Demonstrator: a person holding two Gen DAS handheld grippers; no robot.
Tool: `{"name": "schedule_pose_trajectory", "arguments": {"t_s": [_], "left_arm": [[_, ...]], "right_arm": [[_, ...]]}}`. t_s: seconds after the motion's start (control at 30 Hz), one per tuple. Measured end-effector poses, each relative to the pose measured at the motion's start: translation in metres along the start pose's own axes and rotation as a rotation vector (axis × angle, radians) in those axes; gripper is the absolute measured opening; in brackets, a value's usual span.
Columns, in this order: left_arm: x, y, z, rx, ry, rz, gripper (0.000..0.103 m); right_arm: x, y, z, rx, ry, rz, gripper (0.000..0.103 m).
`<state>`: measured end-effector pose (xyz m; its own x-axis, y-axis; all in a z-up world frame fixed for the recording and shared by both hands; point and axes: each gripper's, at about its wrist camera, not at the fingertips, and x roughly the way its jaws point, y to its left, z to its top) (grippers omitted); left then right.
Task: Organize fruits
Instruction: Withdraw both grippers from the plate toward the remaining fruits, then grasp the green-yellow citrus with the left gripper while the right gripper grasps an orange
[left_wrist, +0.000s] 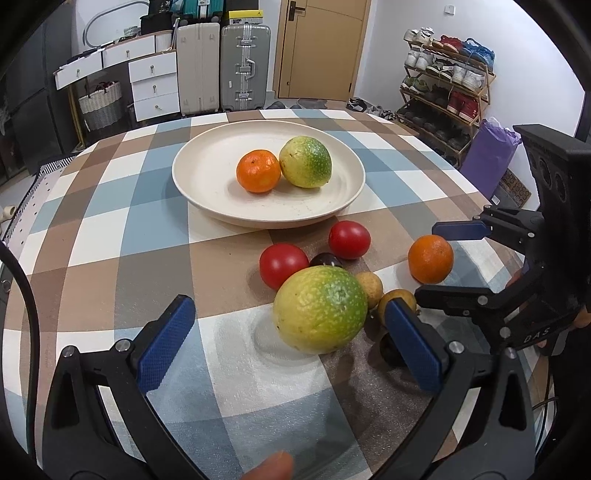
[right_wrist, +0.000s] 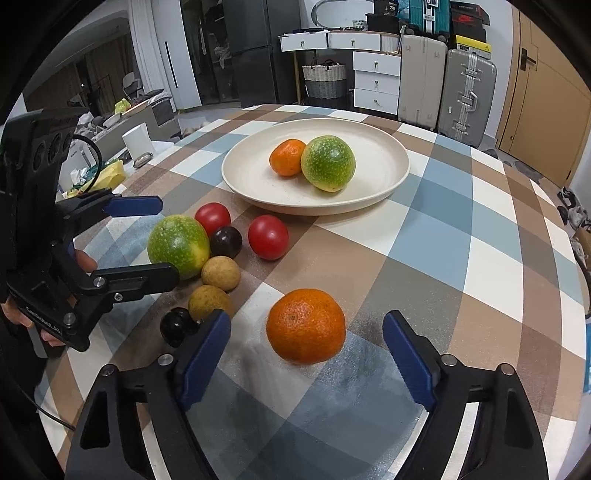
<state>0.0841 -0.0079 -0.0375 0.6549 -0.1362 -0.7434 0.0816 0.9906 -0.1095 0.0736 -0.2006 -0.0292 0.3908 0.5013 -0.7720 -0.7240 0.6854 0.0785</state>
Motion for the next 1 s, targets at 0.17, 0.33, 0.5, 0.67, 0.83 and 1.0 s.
{"name": "schedule_pose_trajectory", "arguments": {"t_s": [0.17, 0.33, 0.5, 0.67, 0.83, 1.0], "left_arm": [[0.0014, 0.0003, 0.0000, -0.002, 0.004, -0.012, 0.103], [0.0008, -0.0031, -0.0006, 0.012, 0.002, -0.008, 0.103], [0.0002, -0.0033, -0.0006, 0.007, 0.002, -0.042, 0.097], [-0.0011, -0.0078, -0.0014, 0.022, 0.000, -0.072, 0.094], [-0.0021, -0.0071, -0.0008, 0.018, -0.013, -0.079, 0.088], [-0.0017, -0.0027, -0.0017, -0.008, -0.007, -0.117, 0.078]], "right_arm": [[-0.0005, -0.0005, 0.0007, 0.004, -0.010, 0.006, 0.077], [0.0034, 0.0019, -0.0004, -0.008, 0.006, -0.008, 0.073], [0.0061, 0.0068, -0.0014, -0.036, 0.012, -0.022, 0.069], [0.0058, 0.0074, -0.0019, -0.040, 0.010, -0.018, 0.065], [0.0053, 0.0074, -0.0013, -0.040, 0.012, -0.021, 0.064], [0.0052, 0.0062, -0.0016, -0.031, 0.013, -0.005, 0.062]]}}
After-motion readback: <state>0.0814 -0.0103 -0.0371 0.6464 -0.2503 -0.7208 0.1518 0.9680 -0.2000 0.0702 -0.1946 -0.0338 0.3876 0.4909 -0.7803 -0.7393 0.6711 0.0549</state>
